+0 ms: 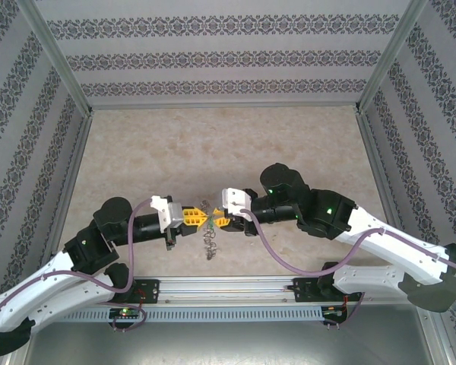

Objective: Put the keys on the keyring

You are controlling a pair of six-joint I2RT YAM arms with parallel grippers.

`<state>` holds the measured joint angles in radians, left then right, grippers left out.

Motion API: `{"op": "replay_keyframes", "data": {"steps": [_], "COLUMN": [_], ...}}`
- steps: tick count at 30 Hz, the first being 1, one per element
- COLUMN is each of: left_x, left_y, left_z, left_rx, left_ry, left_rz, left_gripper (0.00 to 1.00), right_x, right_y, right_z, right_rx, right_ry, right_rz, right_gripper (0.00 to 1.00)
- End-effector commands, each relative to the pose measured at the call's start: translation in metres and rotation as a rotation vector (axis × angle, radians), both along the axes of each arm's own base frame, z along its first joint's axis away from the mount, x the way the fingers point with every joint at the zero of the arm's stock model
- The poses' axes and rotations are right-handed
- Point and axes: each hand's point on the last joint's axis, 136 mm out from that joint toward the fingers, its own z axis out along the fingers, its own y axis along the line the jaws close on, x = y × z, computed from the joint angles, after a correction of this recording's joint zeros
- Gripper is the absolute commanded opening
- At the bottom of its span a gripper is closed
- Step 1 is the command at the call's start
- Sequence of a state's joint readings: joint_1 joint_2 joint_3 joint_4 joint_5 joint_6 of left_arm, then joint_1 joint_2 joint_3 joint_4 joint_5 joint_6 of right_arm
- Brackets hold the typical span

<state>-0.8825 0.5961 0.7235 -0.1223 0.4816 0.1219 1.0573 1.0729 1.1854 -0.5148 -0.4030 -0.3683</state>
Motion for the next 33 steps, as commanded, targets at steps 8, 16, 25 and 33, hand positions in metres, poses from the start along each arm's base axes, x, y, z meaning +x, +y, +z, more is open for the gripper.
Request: {"op": "replay_keyframes", "data": {"steps": [8, 16, 25, 33], "left_x": [-0.011, -0.013, -0.017, -0.018], "left_y": [-0.007, -0.005, -0.003, 0.000], "left_z": [0.034, 0.037, 0.042, 0.041], "left_rx": [-0.143, -0.156, -0.176, -0.176], "left_ry": [-0.056, -0.060, -0.070, -0.074], "left_rz": [-0.078, -0.083, -0.095, -0.089], "left_gripper": [0.00, 0.00, 0.00, 0.00], "right_x": [-0.006, -0.005, -0.003, -0.004], "right_y": [0.004, 0.003, 0.006, 0.002], "right_z": [0.011, 0.008, 0.001, 0.003], "right_rx": [0.055, 0.051, 0.020, 0.033], "right_ry": [0.024, 0.036, 0.052, 0.049], "right_rz": [0.039, 0.039, 0.042, 0.037], "right_gripper": [0.08, 0.00, 0.00, 0.02]}}
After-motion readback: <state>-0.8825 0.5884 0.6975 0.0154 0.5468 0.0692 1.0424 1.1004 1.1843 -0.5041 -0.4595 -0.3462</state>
